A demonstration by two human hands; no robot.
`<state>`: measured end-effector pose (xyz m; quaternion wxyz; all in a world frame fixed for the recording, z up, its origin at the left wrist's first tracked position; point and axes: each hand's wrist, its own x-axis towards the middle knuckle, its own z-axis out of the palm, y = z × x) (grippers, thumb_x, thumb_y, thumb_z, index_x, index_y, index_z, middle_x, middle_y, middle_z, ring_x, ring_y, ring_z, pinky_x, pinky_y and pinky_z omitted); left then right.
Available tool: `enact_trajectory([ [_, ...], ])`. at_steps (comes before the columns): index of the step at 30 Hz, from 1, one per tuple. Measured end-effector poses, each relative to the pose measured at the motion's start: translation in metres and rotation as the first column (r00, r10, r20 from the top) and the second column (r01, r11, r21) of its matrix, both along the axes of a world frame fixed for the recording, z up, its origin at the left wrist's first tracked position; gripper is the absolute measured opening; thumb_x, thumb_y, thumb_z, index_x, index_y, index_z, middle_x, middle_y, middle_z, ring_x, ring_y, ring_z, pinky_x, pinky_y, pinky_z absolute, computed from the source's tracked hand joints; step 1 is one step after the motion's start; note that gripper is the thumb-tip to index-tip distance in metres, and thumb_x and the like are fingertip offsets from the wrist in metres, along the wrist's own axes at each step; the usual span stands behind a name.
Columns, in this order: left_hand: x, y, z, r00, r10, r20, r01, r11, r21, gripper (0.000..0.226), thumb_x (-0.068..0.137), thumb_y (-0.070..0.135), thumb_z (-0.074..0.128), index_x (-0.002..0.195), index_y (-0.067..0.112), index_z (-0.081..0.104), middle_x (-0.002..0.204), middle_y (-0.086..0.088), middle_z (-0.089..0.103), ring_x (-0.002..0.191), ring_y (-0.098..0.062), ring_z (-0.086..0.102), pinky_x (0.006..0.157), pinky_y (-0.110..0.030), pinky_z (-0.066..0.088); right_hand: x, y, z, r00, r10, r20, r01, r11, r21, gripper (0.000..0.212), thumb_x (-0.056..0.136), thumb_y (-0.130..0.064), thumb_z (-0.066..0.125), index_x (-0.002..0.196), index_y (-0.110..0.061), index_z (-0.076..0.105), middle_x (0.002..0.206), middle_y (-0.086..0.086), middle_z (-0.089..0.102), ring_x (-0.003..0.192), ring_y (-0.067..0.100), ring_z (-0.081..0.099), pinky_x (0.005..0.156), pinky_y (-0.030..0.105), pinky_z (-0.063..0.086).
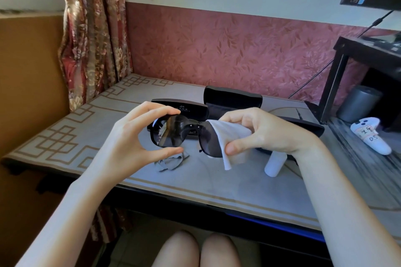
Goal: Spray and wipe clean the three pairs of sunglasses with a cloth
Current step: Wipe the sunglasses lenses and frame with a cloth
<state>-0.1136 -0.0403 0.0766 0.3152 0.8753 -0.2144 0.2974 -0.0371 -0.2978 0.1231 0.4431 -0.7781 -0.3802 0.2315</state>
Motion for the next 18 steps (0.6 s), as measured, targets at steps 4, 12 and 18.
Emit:
enact_trajectory([
  [4, 0.000, -0.002, 0.000, 1.000, 0.002, 0.001, -0.002, 1.000, 0.028, 0.060, 0.067, 0.041, 0.078, 0.122, 0.027, 0.059, 0.121, 0.016, 0.054, 0.113, 0.006, 0.050, 0.099, -0.006, 0.033, -0.005, 0.008, -0.005, 0.998, -0.046, 0.038, 0.047, 0.998, -0.049, 0.021, 0.075, -0.005, 0.081, 0.087, -0.015, 0.067, 0.078, -0.005, 0.068, 0.075, 0.011, 0.063, 0.072, 0.028, 0.049],
  [12, -0.002, 0.000, 0.003, 1.000, 0.021, 0.018, -0.021, 1.000, 0.000, 0.061, 0.066, 0.039, 0.082, 0.122, 0.026, 0.059, 0.120, 0.014, 0.056, 0.112, 0.014, 0.047, 0.098, -0.004, 0.032, -0.009, 0.017, -0.004, 0.982, -0.142, 0.121, 0.129, 0.985, 0.111, 0.014, 0.087, -0.029, 0.062, 0.079, -0.021, 0.070, 0.071, -0.015, 0.066, 0.070, 0.008, 0.062, 0.067, 0.019, 0.047],
  [18, 0.000, 0.001, 0.005, 1.000, 0.003, -0.010, -0.003, 0.999, -0.047, 0.060, 0.069, 0.051, 0.074, 0.123, 0.029, 0.060, 0.119, 0.017, 0.057, 0.114, 0.007, 0.051, 0.097, -0.006, 0.034, -0.010, 0.004, 0.002, 0.998, -0.056, 0.037, 0.050, 0.988, 0.145, 0.028, 0.095, -0.020, 0.048, 0.114, -0.028, 0.068, 0.101, -0.002, 0.073, 0.093, 0.004, 0.064, 0.084, 0.012, 0.044],
])
